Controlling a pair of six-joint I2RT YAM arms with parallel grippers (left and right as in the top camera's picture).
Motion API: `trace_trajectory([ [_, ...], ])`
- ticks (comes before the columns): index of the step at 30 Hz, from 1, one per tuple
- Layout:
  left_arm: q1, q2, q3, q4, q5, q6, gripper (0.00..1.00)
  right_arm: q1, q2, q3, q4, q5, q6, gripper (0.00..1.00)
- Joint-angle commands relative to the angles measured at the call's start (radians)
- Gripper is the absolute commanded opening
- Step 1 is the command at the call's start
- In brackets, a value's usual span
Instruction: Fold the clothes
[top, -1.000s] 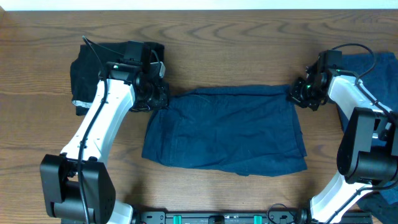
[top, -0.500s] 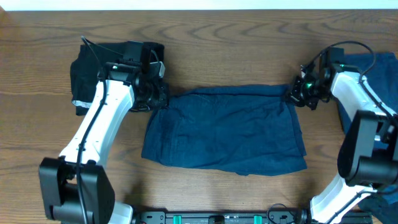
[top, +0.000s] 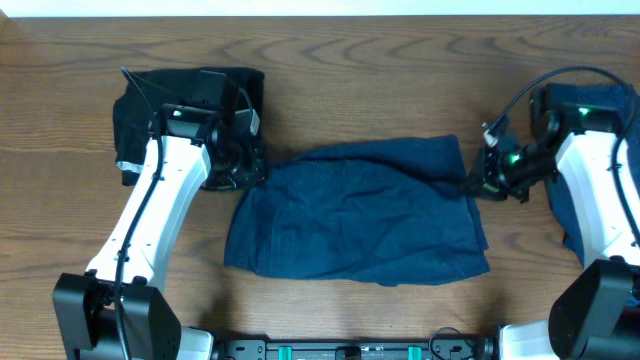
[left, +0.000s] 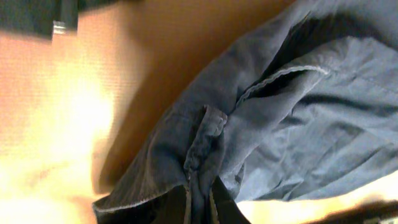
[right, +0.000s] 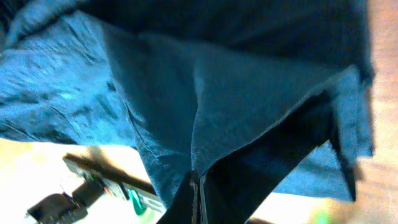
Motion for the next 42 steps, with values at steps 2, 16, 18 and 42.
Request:
trace_trajectory([
  [2, 0.002, -0.013, -0.003, -0.074, -0.006, -0.026, 0.06, 0.047, -0.009, -0.136, 0.018, 0.021, -0.037, 0.01],
  [16, -0.079, -0.013, -0.310, 0.100, -0.006, -0.132, 0.06, 0.062, 0.024, -0.380, 0.286, 0.309, 0.211, 0.01],
  [18, -0.111, -0.013, -0.339, 0.140, -0.007, -0.149, 0.06, 0.062, 0.035, -0.380, 0.307, 0.312, 0.211, 0.01],
  [42, -0.528, 0.010, -0.360, 0.183, -0.144, -0.347, 0.10, 0.062, 0.164, -0.380, 0.381, 0.334, 0.210, 0.01],
])
